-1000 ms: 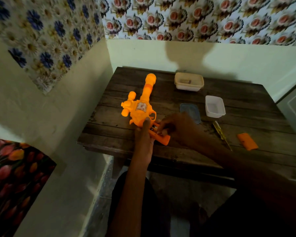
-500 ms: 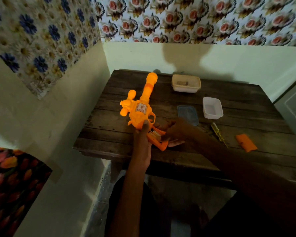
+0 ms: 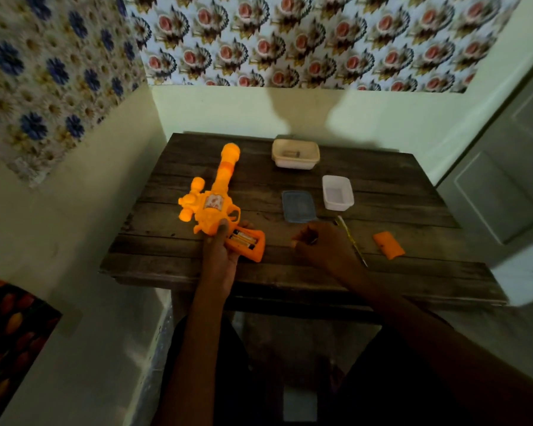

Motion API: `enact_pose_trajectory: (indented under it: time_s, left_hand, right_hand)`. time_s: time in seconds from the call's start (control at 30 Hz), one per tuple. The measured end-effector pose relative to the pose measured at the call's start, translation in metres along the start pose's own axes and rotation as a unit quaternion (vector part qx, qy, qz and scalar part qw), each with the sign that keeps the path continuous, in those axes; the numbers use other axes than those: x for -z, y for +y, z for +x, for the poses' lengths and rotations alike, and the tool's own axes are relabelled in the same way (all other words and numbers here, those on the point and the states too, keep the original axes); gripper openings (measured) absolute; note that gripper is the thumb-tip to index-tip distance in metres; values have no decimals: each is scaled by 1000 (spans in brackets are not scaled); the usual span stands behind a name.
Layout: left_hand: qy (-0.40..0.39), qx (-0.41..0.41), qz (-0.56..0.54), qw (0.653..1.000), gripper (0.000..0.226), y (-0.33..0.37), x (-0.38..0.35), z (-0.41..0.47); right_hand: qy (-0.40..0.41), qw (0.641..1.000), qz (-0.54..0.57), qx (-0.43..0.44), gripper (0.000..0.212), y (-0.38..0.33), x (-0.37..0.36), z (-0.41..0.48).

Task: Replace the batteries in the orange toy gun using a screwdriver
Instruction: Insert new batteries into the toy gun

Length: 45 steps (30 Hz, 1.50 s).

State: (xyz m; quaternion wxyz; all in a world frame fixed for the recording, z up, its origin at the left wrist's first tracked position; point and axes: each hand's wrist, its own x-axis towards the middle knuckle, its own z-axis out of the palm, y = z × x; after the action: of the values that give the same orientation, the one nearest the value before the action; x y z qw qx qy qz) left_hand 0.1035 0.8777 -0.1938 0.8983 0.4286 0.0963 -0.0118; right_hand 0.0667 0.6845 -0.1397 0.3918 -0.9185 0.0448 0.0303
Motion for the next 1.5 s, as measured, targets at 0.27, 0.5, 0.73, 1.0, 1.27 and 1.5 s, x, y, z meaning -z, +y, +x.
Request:
enact_pose_trajectory:
  time_s: [0.27, 0.5, 0.73, 1.0, 1.27, 1.5]
  left_hand:
    - [13, -9, 34, 999, 33, 3, -6, -11]
    - [11, -21, 51, 998, 25, 5, -10, -13]
    - [8, -30, 54, 998, 23, 5, -12, -15]
    - [11, -31, 55, 998, 16, 7, -19, -21]
    - [15, -30, 57, 998, 17, 5, -17, -17]
    - [7, -30, 65, 997, 17, 1, -11, -12]
  right_hand:
    - [167, 979, -99, -58, 11, 46, 43, 4]
    - [163, 980, -97, -58, 9, 56, 44, 14]
    - [196, 968, -118, -102, 3, 72, 61, 12]
    - [142, 963, -198, -113, 19, 101, 79, 0]
    - [118, 968, -198, -102, 25, 100, 91, 1]
    - [126, 974, -149, -114, 49, 100, 95, -2]
